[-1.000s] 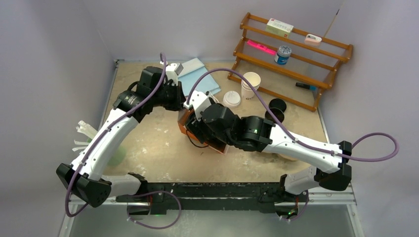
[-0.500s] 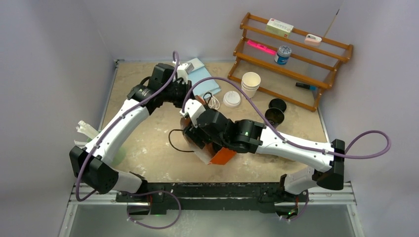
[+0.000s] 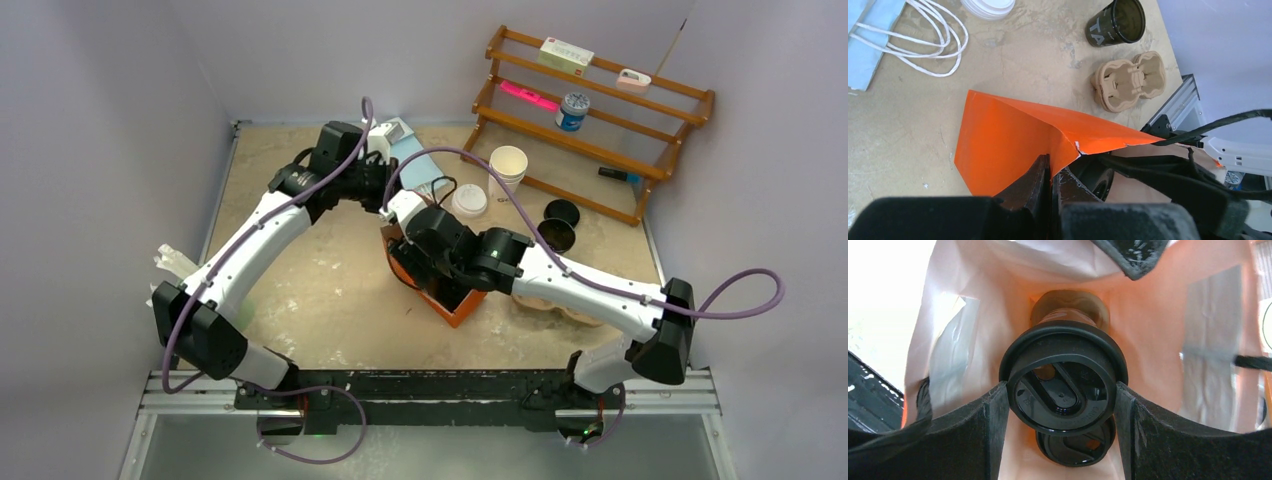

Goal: Pack the takeout coffee
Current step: Place the coffee cup on the cup tray.

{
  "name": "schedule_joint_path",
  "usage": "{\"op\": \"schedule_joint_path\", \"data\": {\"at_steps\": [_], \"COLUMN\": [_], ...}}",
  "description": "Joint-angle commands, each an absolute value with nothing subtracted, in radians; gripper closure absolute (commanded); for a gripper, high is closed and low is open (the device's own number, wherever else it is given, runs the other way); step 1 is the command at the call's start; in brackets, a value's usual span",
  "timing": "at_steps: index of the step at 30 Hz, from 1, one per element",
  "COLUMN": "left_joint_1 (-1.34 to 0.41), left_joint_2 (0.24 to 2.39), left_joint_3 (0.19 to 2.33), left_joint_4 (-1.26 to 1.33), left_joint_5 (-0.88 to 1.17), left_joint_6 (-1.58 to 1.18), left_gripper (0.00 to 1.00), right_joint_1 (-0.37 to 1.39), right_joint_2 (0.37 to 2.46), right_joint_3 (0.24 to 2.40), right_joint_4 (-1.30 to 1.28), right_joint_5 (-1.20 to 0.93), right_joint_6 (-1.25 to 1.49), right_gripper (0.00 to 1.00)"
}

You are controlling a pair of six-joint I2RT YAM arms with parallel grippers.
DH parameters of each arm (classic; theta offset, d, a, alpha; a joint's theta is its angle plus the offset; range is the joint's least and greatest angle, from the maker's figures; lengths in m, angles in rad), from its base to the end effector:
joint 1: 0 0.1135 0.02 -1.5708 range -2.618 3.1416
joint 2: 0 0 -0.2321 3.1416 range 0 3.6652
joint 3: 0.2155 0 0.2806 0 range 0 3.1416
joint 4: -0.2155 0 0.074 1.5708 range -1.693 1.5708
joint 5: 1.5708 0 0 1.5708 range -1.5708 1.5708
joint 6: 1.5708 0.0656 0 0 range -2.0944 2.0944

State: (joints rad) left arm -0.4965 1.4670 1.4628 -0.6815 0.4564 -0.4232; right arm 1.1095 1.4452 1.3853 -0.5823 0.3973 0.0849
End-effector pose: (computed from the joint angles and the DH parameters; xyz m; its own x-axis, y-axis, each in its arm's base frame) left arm 0.3143 -0.2032 0.3191 -0.8064 0.0176 -0.5911 0.4347 0.6953 -0.5723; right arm 0.1900 0.3253 0.3067 -0.3240 -0.4761 -0.8176 -0.6627 0.7309 -0.1630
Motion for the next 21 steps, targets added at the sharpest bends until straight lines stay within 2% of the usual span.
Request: {"op": "schedule_joint_path", "data": {"at_steps": [1,8,15,21], "left_joint_1": [-0.505,-0.511,-0.51,-0.509], "left_joint_2": [1.482,1.529,1.575,1.615], "left_joint_3": [1.506,1.552,1.606,1.66], "left_joint_4": [-0.599,-0.587,-0.607,-0.707], "left_joint_5": [0.514,0.561,0.614,0.547], "left_joint_6": [-0.417,-0.405,-0.398,-0.382], "left_gripper": [1.0,1.0,1.0,1.0], "right_joint_1": [1.095,1.047,1.026,1.013], "right_joint_2": [1.485,1.527,1.555,1.524], "right_joint_3": [1.391,1.387,1.39,1.378], "right_joint_4": [-0.578,-0.548,-0.54,-0.526], "right_joint_5": [0.373,0.348,0.412,0.393], "right_joint_6": [0.072,0.087,0.086,0.084], "right_gripper": [0.9,0.91,0.93,0.93]}}
